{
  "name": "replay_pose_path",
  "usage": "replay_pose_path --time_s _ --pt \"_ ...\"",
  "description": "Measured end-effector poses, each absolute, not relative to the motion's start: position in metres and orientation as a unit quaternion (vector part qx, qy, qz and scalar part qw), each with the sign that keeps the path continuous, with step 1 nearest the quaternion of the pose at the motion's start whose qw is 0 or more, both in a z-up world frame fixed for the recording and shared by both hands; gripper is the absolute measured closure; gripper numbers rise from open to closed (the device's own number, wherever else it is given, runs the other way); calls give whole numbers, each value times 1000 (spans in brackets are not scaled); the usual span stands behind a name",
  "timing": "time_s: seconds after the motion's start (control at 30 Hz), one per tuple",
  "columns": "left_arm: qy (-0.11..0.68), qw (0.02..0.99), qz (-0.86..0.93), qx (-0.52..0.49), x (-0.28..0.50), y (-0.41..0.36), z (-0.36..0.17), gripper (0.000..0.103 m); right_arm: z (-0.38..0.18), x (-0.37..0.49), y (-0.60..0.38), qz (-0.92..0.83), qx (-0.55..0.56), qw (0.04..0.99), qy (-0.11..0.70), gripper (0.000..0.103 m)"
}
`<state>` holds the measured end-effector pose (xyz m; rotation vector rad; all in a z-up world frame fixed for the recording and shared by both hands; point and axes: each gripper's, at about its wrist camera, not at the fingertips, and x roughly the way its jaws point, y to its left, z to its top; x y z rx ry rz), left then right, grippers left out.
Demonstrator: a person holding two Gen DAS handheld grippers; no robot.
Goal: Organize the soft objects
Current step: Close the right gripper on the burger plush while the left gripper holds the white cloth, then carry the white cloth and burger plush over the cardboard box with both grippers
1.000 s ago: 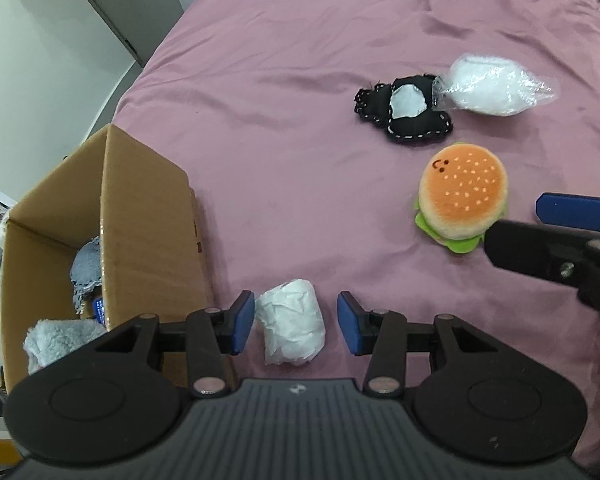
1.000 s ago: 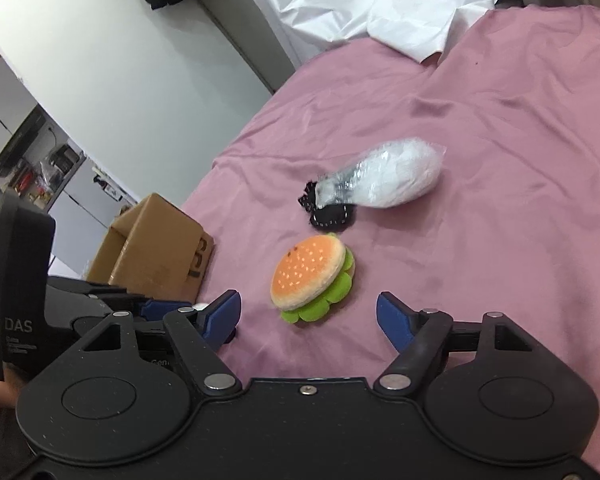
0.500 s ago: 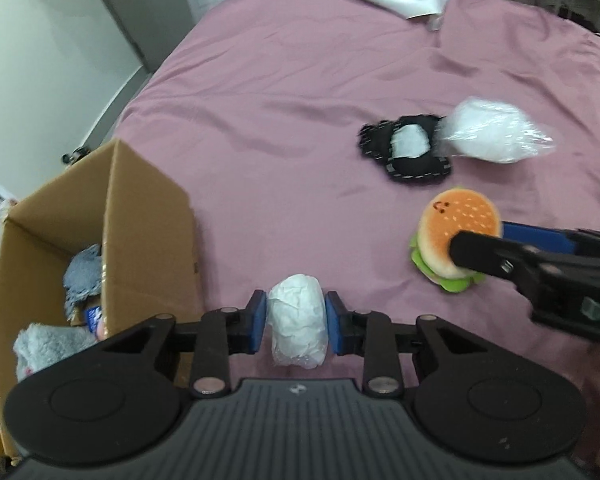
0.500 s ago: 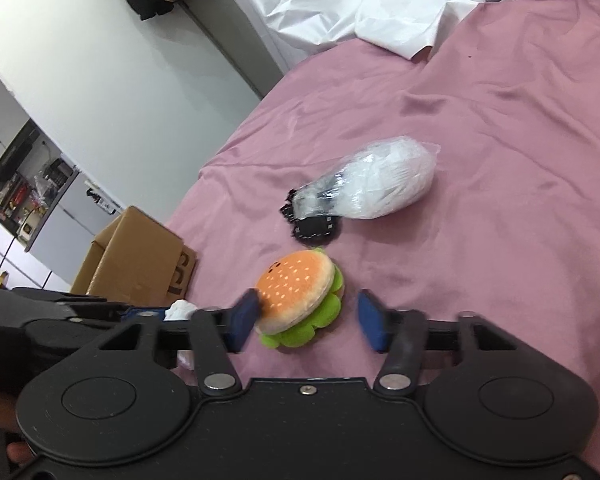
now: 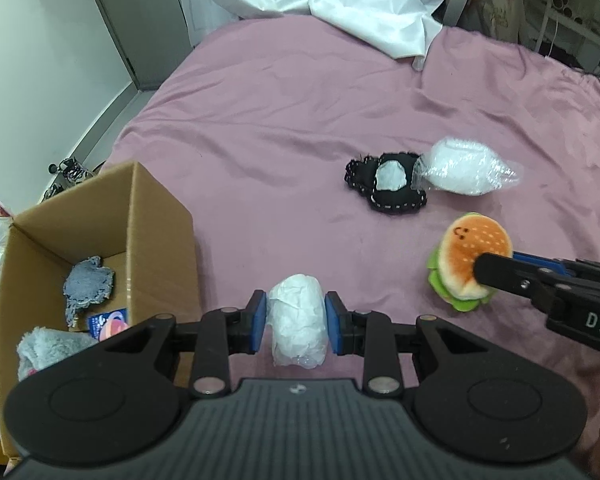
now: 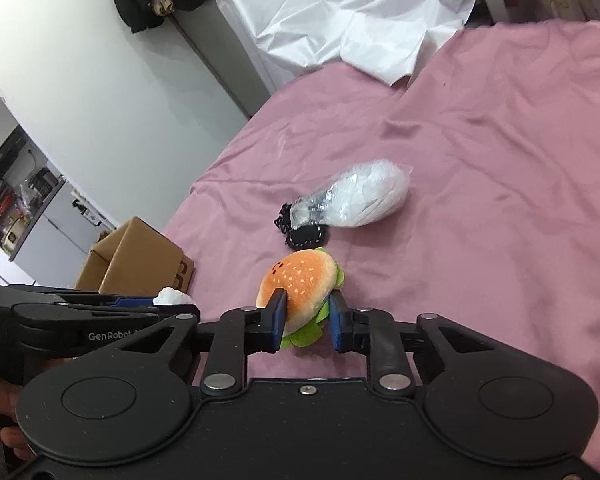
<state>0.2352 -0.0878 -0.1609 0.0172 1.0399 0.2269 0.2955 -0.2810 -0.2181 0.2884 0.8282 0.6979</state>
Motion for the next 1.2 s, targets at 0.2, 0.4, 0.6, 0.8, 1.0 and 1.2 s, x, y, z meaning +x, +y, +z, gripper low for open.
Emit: replay_pose_path --time_s 0.2,0.4,0.6,0.8,1.0,1.2 --pt "474 876 88 -4 222 -86 -145 73 -200 283 -281 311 116 865 377 81" --pt "448 891 71 -20 208 -81 -127 73 -184 265 -276 302 114 871 369 81" --pt "430 900 68 -31 197 -76 -115 73 -169 248 -267 298 114 877 359 81" --pt "414 908 58 -36 184 -69 -105 73 -151 235 -257 299 109 884 342 81" --pt "397 915 51 -48 169 -57 -95 73 -139 226 -245 296 106 889 334 81" --pt "381 920 57 -68 152 -35 -82 73 -127 216 -225 306 93 892 319 81"
